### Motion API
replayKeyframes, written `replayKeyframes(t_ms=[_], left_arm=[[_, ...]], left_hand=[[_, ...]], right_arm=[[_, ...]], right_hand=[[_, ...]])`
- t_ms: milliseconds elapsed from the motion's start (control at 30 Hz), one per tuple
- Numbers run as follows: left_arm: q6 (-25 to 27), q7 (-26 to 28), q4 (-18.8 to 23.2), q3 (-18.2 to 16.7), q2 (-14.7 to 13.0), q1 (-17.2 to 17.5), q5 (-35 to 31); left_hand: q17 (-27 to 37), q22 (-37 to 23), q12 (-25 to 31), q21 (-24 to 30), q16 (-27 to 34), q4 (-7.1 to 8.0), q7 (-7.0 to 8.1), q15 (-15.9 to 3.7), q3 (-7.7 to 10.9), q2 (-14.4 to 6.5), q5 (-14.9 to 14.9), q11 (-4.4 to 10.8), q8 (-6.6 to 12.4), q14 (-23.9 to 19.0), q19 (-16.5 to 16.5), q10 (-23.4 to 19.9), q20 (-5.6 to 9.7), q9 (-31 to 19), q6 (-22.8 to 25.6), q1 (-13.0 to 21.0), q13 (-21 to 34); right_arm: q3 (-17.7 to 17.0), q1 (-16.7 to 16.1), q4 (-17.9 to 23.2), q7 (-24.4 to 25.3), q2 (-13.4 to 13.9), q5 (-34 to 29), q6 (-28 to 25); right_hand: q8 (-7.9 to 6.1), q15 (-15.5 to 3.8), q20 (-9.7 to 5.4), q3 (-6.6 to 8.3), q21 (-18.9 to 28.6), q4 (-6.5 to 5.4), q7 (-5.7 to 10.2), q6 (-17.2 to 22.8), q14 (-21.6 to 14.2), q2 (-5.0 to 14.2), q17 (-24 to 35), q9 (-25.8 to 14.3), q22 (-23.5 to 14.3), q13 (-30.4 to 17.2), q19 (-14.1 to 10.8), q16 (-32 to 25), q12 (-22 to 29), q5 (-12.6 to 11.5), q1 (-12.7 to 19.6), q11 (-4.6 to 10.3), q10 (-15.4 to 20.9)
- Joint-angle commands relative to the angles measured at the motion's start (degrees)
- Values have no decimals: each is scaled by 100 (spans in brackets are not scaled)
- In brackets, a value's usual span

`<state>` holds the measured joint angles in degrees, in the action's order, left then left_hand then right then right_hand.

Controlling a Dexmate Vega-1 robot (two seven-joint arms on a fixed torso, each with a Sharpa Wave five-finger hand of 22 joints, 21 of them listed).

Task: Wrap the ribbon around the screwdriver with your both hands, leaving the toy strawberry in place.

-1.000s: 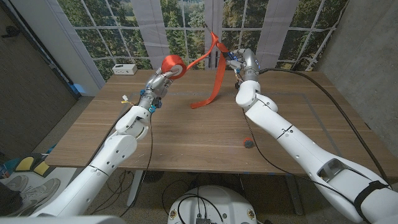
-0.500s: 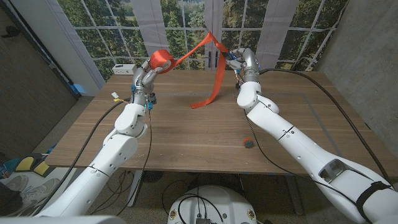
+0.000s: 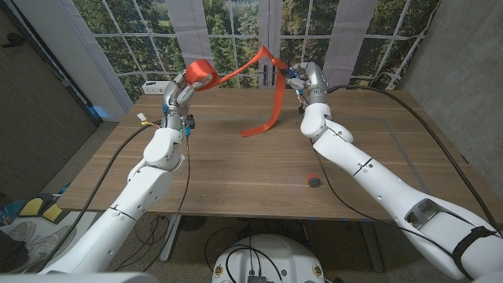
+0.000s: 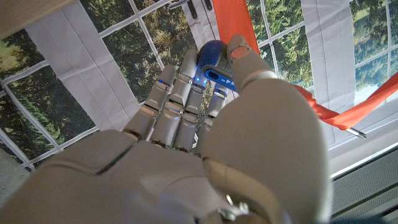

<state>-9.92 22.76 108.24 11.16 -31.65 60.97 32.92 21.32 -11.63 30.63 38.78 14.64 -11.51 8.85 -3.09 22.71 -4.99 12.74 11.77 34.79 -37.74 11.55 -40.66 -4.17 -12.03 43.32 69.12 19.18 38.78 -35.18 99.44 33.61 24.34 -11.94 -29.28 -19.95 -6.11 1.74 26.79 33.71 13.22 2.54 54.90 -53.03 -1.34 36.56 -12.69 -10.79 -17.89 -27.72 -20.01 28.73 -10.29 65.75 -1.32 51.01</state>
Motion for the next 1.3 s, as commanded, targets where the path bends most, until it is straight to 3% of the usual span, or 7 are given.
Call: replayKeyframes(t_ms=[33, 167, 600, 867, 900, 1000, 1300], left_arm=[[1061, 519, 479, -159, -528, 83, -385], [2002, 421, 874, -339, -979, 96, -111], [2881, 588, 1290, -460, -1475, 151, -319], [3407, 450, 1444, -558, -1736, 184, -204], [3489, 426, 1470, -575, -1794, 196, -193], [3562, 382, 1518, -577, -1902, 225, -238], [3643, 312, 1508, -499, -1921, 202, -258]], left_hand=[[9, -11, 810, 47, 11, 184, -748, -630, 228, -238, 51, -296, 401, -113, 1, -1186, -26, -28, 714, -111, 1123], [6, -11, 801, 58, 10, 182, -778, -592, 228, -236, 51, -327, 394, -117, 5, -1192, -47, -28, 702, -105, 1105], [-11, -10, 794, 68, -3, 176, -839, -490, 238, -241, 52, -366, 370, -115, -58, -1179, -147, -28, 679, -71, 1094], [-16, -5, 763, 35, -7, 180, -826, -480, 227, -234, 43, -359, 365, -106, -196, -1183, -261, -26, 698, -62, 1039], [-18, -4, 759, 32, -9, 180, -829, -477, 226, -232, 42, -361, 364, -103, -207, -1183, -275, -26, 698, -63, 1032], [-29, -1, 747, 24, -20, 187, -865, -470, 224, -227, 37, -365, 363, -92, -242, -1197, -316, -25, 711, -69, 1003], [-30, 6, 723, 0, -20, 172, -853, -480, 208, -209, 23, -353, 353, -75, -331, -1200, -362, -22, 724, -42, 961]], right_arm=[[415, 237, 361, -715, 477, -544, -961], [633, 389, 561, -1192, 720, -742, -1342], [1256, 748, 963, -2296, 1212, -1424, -2106], [1262, 847, 1123, -3040, 1412, -1293, -2108], [1473, 1024, 1153, -3388, 1508, -1412, -2283], [1253, 883, 1132, -3334, 1470, -1197, -2151], [1505, 1094, 889, -3777, 1227, -1050, -2730]], right_hand=[[35, -364, -4, 370, 12, -450, -33, 878, 271, 287, 84, -241, -12, -41, 54, -62, -40, 20, -180, 274, 579], [59, -382, -7, 342, 12, -468, 26, 845, 344, 308, 116, -234, -12, -51, 71, -58, -62, 16, -213, 309, 519], [99, -459, -42, 215, -25, -470, 197, 870, 841, 345, 124, -205, -12, -69, 240, 129, -207, -32, -265, 452, 134], [140, -431, -40, 181, -84, -455, 291, 923, 1524, 287, -146, -169, -7, 4, 461, 615, -456, -96, -326, 545, -397], [145, -415, -36, 170, -99, -451, 300, 927, 1613, 280, -166, -165, -7, 12, 505, 662, -491, -101, -329, 557, -471], [159, -393, -33, 141, -139, -448, 336, 934, 1809, 274, -201, -156, -5, 31, 619, 753, -558, -111, -336, 583, -601], [156, -276, -24, 151, -237, -367, 237, 1170, 2549, 159, -460, -87, -4, 113, 898, 1015, -833, -193, -244, 590, -1094]])
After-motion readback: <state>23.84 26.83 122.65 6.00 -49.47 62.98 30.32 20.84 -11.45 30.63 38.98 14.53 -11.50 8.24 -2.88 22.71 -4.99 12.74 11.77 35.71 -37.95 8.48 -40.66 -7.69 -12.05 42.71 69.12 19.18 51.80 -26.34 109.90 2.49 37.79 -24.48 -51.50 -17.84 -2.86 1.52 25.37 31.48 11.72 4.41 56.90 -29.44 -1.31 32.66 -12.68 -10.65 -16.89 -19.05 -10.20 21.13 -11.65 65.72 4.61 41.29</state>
